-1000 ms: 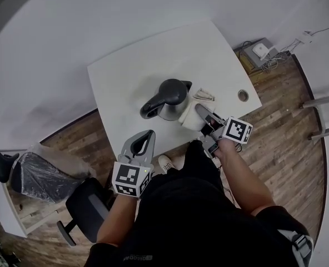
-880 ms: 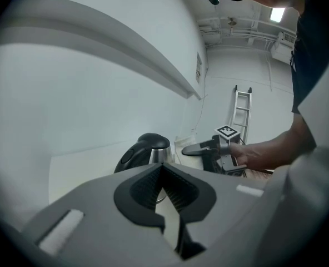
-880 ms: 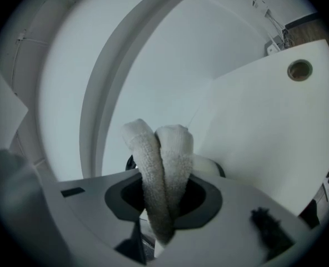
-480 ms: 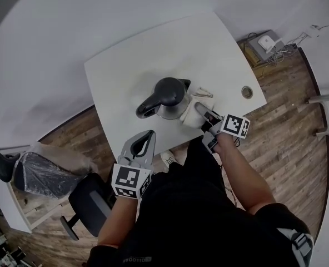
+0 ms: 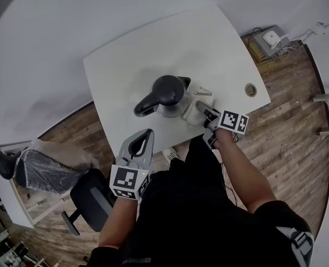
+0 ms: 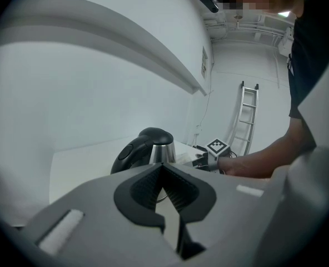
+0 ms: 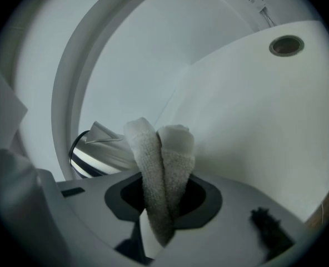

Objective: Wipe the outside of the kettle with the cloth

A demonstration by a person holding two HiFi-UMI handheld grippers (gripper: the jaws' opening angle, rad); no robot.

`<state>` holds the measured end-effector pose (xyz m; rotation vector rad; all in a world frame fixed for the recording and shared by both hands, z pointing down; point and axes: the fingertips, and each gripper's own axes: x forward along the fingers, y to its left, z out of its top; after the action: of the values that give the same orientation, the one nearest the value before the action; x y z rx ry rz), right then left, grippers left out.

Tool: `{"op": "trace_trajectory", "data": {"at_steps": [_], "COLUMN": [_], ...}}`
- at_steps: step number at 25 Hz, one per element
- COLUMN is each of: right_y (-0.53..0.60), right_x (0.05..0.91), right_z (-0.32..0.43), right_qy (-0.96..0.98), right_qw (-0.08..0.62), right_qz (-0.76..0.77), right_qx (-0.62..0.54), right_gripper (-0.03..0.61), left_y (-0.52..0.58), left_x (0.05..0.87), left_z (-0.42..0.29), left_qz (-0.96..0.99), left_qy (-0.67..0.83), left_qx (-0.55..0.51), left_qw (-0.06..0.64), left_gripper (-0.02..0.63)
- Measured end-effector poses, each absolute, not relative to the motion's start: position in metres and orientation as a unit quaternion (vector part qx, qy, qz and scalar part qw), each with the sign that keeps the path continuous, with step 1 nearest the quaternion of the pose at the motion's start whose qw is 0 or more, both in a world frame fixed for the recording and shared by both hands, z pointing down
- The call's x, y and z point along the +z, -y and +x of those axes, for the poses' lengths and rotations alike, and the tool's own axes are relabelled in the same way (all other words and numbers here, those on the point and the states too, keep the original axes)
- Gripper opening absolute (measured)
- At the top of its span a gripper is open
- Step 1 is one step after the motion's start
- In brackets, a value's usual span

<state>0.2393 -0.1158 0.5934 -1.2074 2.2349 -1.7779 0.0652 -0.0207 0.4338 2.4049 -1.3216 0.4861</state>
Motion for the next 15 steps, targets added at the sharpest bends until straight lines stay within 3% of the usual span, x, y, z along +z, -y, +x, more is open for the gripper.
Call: {"op": "trace_trajectory", "data": {"at_steps": [15], "right_y": [0.113], "right_x": [0.617], "right_z": [0.242], "right_qy": [-0.710], "right_qw": [-0.010], "right_qz": [-0.389], "right_qx": [-0.587], "right_gripper": [0.098], "left_y": [0.039], "left_x": [0.417], "left_z": [0.047], "left_qz": [0.838], "left_qy": [0.495], "left_qx": [0.165], "left_qw": [0.156], "left_gripper": [0.006]}}
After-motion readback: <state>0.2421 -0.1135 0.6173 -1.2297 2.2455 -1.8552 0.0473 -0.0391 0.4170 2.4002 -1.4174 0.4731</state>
